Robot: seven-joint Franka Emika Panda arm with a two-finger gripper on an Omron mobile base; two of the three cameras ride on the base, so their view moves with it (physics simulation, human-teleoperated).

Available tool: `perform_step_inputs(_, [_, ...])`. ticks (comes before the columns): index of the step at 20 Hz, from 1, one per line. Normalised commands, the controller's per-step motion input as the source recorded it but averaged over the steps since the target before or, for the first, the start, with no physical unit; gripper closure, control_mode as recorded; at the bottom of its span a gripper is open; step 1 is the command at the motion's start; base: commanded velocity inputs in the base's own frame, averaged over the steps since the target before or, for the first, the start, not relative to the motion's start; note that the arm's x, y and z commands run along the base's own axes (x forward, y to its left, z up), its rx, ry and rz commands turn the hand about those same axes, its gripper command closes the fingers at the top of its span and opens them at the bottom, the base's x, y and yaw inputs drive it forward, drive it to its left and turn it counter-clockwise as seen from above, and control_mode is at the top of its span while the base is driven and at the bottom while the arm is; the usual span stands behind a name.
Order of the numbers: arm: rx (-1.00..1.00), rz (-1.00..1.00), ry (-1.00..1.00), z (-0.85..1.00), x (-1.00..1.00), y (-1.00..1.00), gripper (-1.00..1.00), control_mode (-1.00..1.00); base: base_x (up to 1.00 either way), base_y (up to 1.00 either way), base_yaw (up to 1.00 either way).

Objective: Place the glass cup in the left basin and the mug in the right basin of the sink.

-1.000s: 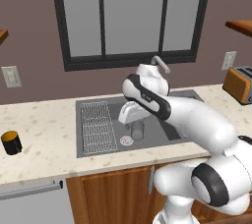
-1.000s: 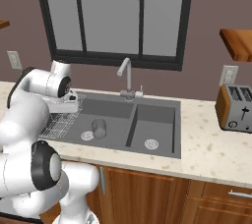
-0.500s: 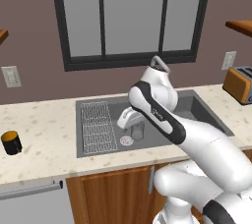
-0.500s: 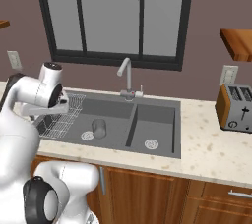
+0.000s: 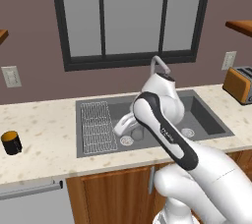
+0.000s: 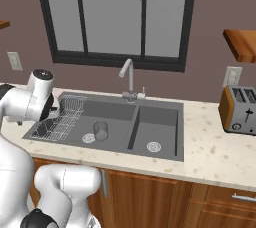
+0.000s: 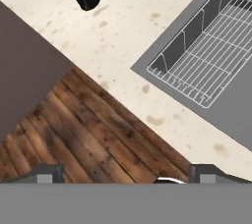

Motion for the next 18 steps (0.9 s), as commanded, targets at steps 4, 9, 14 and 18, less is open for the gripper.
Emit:
perform_step_inputs(4, [0.00,0.00,0.01,0.32,-0.25,0.23,-1.00,-1.00,0.00,0.00,0.00])
perform_step_inputs(9, [0.00,-0.04,0.00,0.27,-0.31,0.23,-1.00,-1.00,0.00,0.00,0.00])
perform_step_inputs(14, [0.00,-0.10,0.00,0.20,-0.28,0.29,-1.00,-1.00,0.00,0.00,0.00])
perform_step_inputs(18, [0.00,-0.08,0.00,0.17,-0.19,0.32,-1.00,-1.00,0.00,0.00,0.00])
